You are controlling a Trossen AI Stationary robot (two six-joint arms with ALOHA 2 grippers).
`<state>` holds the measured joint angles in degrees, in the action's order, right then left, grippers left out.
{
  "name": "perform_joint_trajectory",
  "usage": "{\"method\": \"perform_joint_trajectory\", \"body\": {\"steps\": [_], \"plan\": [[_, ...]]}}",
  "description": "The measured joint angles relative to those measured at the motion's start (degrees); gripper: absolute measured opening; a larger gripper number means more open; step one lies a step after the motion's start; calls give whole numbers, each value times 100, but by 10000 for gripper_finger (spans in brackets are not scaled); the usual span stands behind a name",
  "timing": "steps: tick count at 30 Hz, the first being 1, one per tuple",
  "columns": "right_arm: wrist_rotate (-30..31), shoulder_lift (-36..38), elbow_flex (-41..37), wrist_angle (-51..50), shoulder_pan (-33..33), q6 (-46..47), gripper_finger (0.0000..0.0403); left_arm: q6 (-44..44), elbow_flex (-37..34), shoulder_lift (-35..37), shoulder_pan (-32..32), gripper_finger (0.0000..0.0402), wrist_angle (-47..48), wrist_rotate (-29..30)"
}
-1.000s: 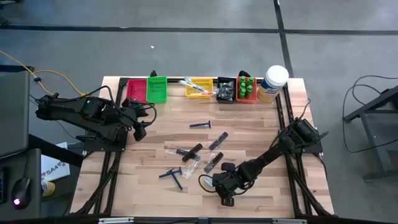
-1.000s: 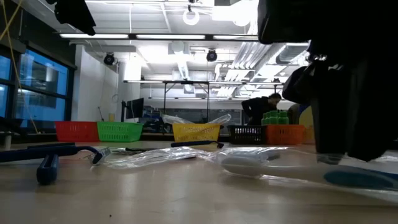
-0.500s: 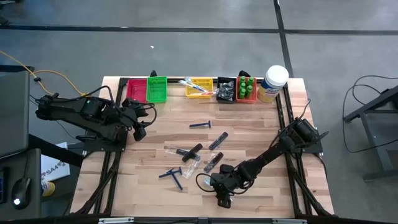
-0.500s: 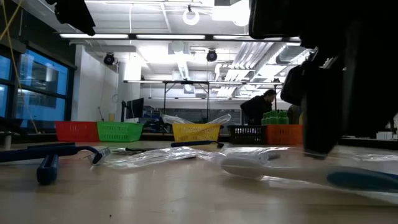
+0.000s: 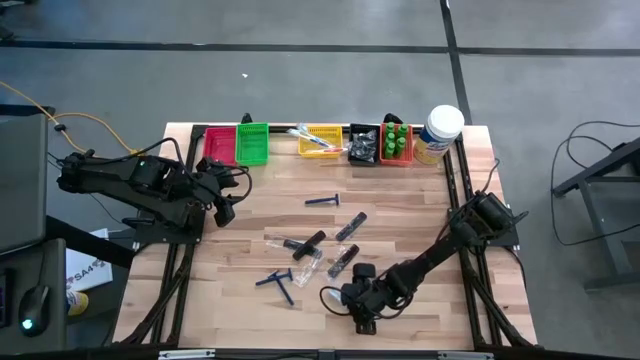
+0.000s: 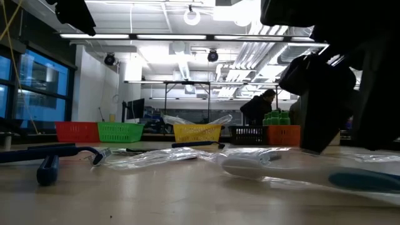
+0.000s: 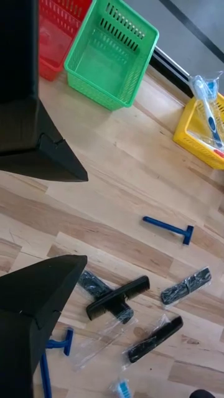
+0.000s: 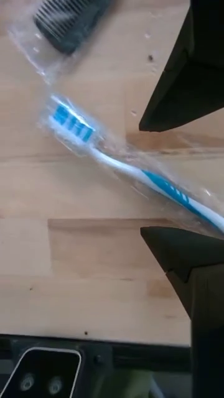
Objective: Pick & Place Travel size toiletries
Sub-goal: Put the light blue toothbrush into the yellow bin
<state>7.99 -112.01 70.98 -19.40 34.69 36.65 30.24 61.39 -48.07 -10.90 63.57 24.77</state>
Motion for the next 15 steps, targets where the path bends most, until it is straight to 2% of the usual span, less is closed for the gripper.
{"method": "perform_joint_trajectory", "body": {"steps": [6,15], "plan": [[162,-134,1,31,61,-500,250,0,0,0,0,195,1,2],[382,-362,186,-276,75,-547,250,2,2,0,0,195,-1,2]]}}
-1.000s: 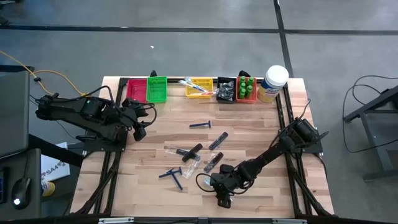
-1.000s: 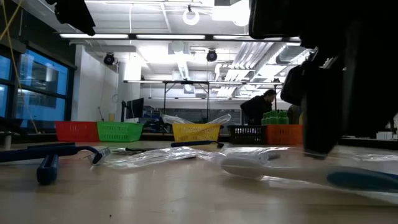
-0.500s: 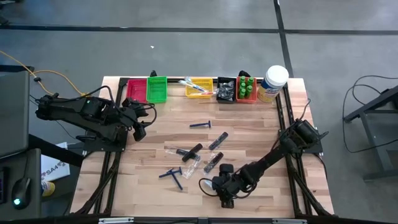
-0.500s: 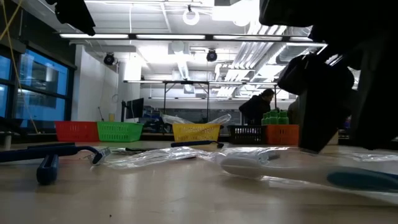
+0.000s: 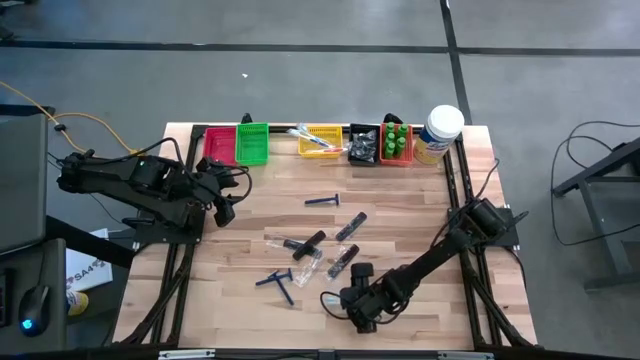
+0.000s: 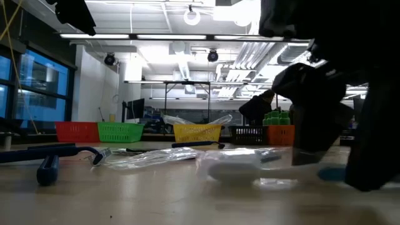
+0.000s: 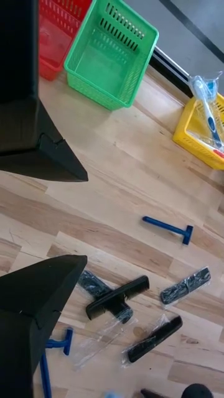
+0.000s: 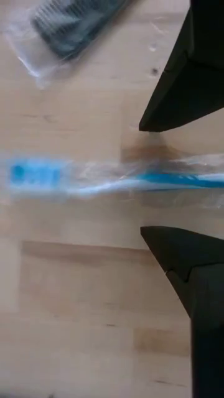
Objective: Pick & Place Travel size toiletries
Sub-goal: Put the light blue toothbrush into the yellow bin
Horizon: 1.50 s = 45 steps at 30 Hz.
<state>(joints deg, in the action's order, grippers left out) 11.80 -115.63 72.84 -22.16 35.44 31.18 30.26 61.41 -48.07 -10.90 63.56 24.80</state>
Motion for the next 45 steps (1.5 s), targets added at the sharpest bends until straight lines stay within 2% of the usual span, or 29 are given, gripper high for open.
{"method": "perform_joint_trajectory", "body": {"steps": [3,7,18,22,27,35,45], "plan": [[-38,-80,16,-8,4,-6,242,0,0,0,0,195,0,0],[-36,-83,24,-180,-17,117,209,0,0,0,2,195,0,0],[-433,-81,15,-312,-164,-145,60,0,0,0,1,195,1,1],[-613,-62,11,-248,-168,-119,20,0,0,0,1,195,1,0],[-1042,63,-14,-113,-280,142,23,0,0,72,0,195,3,18],[-919,789,-17,-406,-775,348,18,14,2,375,2,195,0,87],[-728,1910,-6,-567,-2178,40,19,14,2,450,1,195,-48,162]]}}
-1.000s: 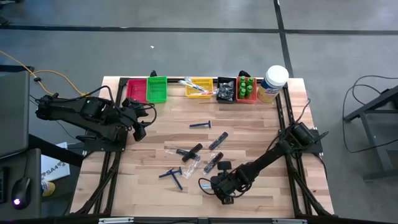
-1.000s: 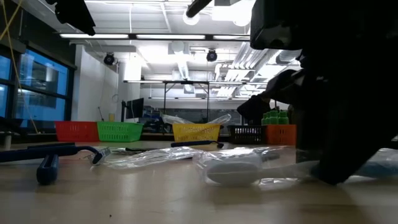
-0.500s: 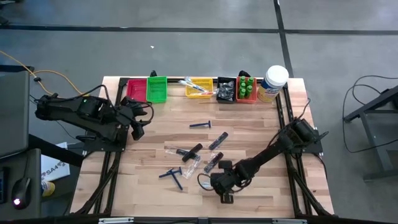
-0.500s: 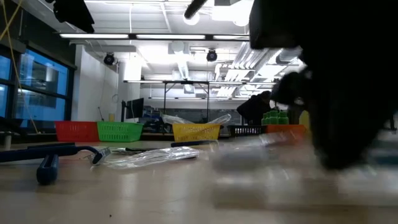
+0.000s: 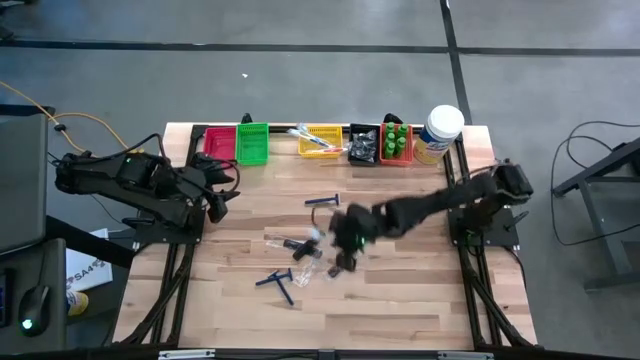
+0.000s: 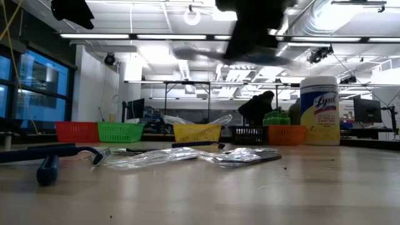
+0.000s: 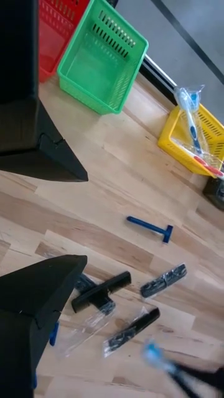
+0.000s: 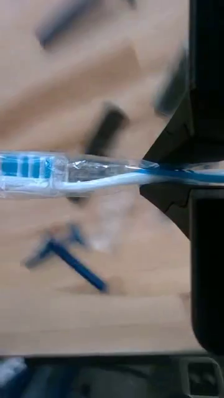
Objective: Pick & Place Travel size toiletries
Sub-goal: Put the light blue toothbrush into the yellow bin
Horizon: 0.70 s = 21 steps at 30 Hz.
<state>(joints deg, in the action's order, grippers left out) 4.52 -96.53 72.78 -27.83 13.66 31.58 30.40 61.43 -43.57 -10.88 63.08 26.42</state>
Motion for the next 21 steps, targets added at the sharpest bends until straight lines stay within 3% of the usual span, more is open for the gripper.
{"method": "perform_joint_trajectory", "body": {"steps": [9,15,21], "plan": [[-73,645,14,274,-1695,-1326,20,21,-2,-50,1,195,-120,22],[-774,668,2,556,-2735,-1907,20,103,-2,-50,1,195,-415,223],[-1238,627,2,1859,-3511,-2524,20,406,-2,-50,1,195,-467,700]]}}
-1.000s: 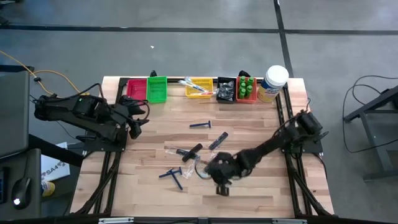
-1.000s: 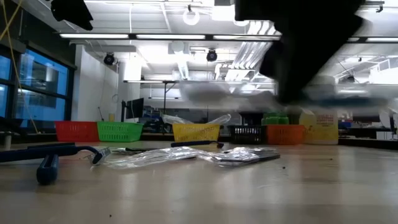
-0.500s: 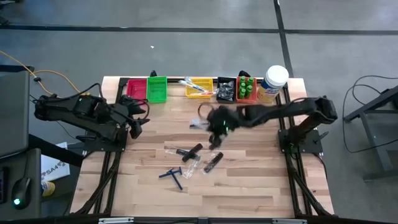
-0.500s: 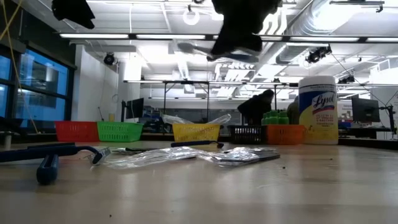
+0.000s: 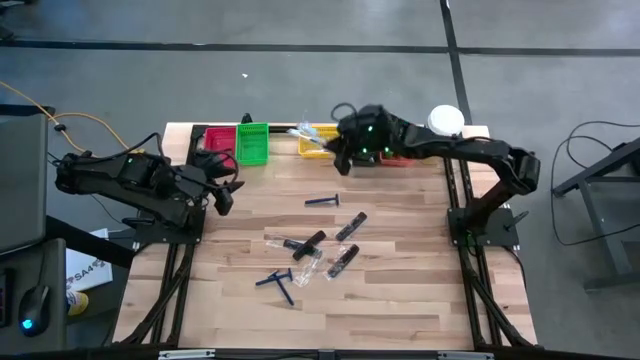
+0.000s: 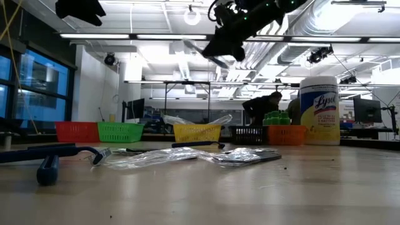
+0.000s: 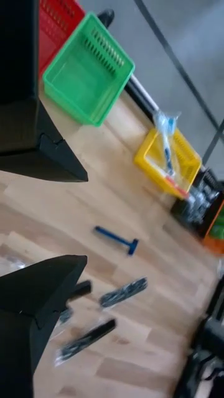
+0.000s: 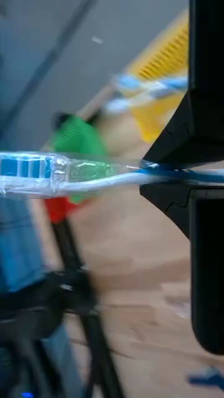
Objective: Pick & Place Travel size toiletries
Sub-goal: Put the light blue toothbrush into the yellow bin
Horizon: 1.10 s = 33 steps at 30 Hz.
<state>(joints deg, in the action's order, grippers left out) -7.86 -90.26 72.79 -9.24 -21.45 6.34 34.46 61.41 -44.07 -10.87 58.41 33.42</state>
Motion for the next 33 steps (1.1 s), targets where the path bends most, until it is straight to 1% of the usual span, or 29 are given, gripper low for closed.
{"method": "perform_joint_trajectory", "body": {"steps": [4,7,9,12,17,22,25,33], "plan": [[-4,-144,13,984,-309,-426,20,210,0,2,0,195,0,197],[-75,-386,2,1351,-573,-510,20,372,0,1,0,195,0,276],[-290,-649,18,1578,-718,-481,20,498,0,2,0,195,0,310],[-498,-1094,398,1221,-913,-479,20,659,0,0,0,195,0,349],[-883,-1990,1666,322,-1089,-589,20,790,0,0,0,195,-1,366],[-867,-2909,2629,-961,-1243,-815,20,853,0,0,0,195,0,377],[-879,-3135,2853,-1452,-1315,-1091,20,948,0,0,0,195,0,381],[-870,-3215,2855,-1529,-1342,-1708,26,1086,0,0,0,195,0,379]]}}
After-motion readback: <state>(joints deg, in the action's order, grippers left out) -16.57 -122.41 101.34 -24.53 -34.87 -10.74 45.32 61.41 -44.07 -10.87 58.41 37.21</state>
